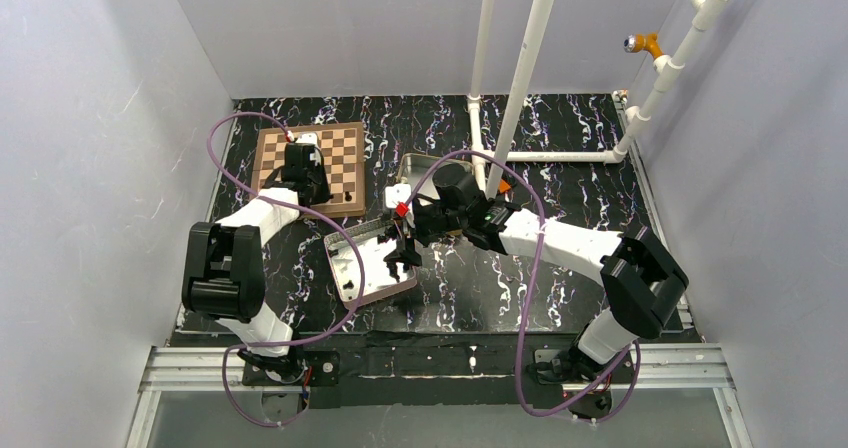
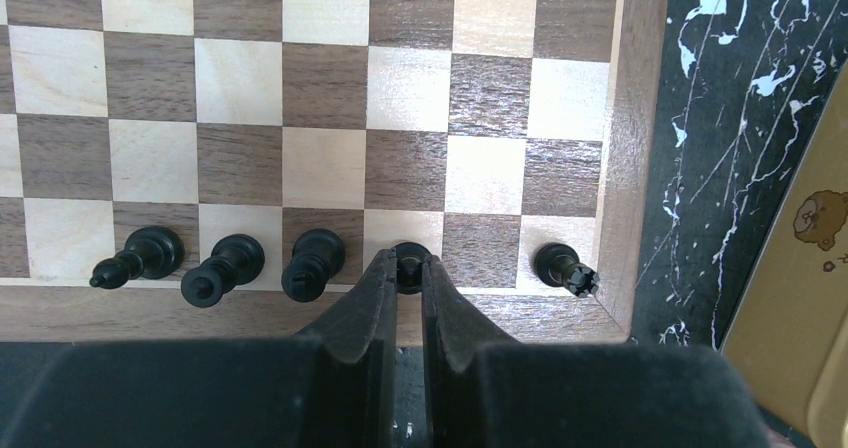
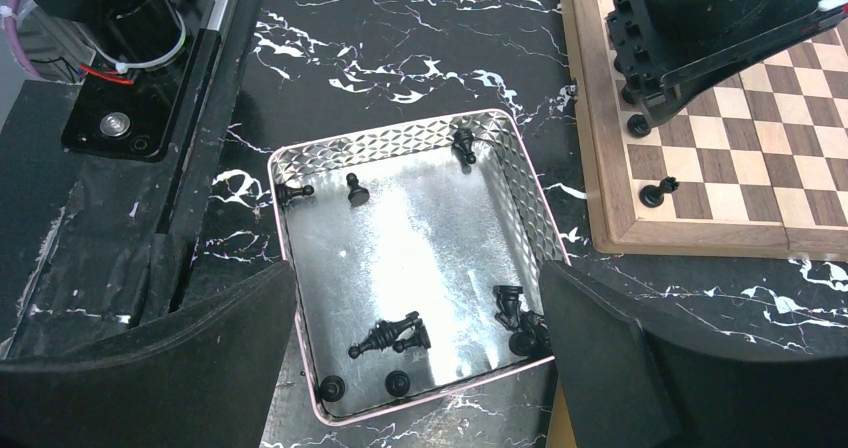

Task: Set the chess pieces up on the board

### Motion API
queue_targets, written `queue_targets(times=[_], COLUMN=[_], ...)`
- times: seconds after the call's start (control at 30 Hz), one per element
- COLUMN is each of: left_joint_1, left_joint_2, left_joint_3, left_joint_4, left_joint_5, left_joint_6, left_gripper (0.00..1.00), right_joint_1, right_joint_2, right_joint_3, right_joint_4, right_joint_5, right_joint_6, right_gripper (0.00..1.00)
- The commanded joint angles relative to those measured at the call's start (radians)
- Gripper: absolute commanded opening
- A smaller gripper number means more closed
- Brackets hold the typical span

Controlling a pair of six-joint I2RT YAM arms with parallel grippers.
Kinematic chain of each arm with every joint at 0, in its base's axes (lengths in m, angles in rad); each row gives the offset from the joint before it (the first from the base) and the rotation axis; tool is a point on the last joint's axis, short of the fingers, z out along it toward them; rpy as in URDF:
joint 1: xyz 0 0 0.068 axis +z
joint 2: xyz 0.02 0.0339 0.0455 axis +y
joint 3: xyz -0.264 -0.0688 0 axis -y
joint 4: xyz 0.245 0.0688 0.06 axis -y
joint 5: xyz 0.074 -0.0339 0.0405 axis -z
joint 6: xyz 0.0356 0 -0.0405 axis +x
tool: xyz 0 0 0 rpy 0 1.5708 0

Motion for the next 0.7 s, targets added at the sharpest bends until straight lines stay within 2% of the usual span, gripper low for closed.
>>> queue_targets(times=[0.0,0.67], left_joint_1=[0.006,0.005], left_joint_2=[0.0,0.002], left_joint_3=[0.037,0.041], left_joint_4=[-0.003,-0.026], left_joint_5=[0.005,0.0], left_joint_6=[0.01,0.046], left_gripper=[0.0,0.05], right_joint_1=[-0.004,-0.008], right_joint_2=[0.009,0.012], right_joint_3=[0.047,0.044], right_joint_4=[0.034,0.04], right_joint_5=[-0.012,-0.015], right_joint_6=[0.01,0.017], right_gripper=[0.98,0.98])
